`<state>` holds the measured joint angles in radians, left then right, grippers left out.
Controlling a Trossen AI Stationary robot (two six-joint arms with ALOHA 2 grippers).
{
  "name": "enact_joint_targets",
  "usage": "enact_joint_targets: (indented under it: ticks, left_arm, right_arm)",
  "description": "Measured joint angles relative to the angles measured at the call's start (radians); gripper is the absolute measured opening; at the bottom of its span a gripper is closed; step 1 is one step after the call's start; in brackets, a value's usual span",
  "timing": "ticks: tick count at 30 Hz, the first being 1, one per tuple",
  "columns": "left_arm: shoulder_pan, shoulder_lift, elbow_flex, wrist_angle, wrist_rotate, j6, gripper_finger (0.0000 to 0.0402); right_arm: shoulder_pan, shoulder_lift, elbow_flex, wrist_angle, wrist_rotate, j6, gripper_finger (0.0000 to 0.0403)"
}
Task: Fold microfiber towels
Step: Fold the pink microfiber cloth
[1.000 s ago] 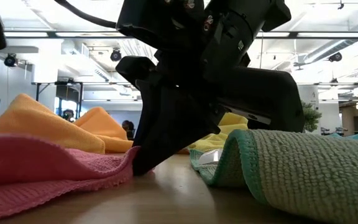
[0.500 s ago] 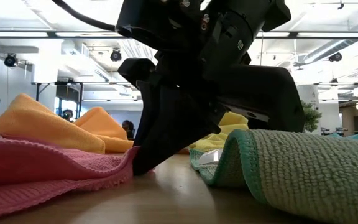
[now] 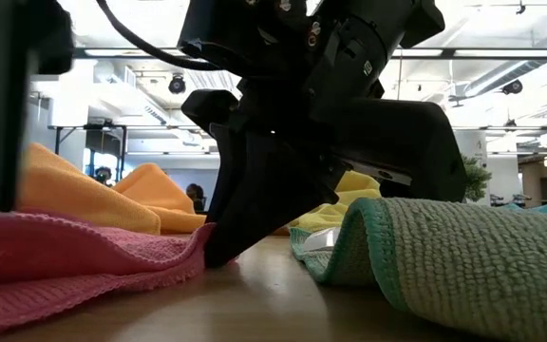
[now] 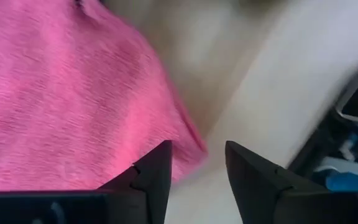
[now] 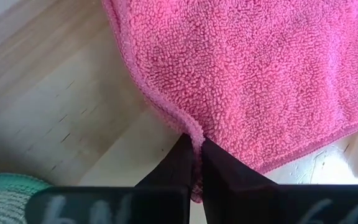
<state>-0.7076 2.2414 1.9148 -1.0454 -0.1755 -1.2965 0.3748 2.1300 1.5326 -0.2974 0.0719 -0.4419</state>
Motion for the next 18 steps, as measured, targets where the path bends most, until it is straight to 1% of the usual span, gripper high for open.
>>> enact_joint_targets:
  ticks: [8, 18]
  left_arm:
    - [0.001, 0.012, -0.022, 0.021, -0.005, 0.001, 0.0127]
    - [0.005, 0.017, -0.097, 0.129, -0.002, -0.005, 0.0127]
  right_arm:
    - [0.0, 0.0, 0.0, -0.002, 0.001, 0.014, 0.0009]
    - [0.0, -0.002, 0.0, -0.004, 0.0, 0.016, 0.0009]
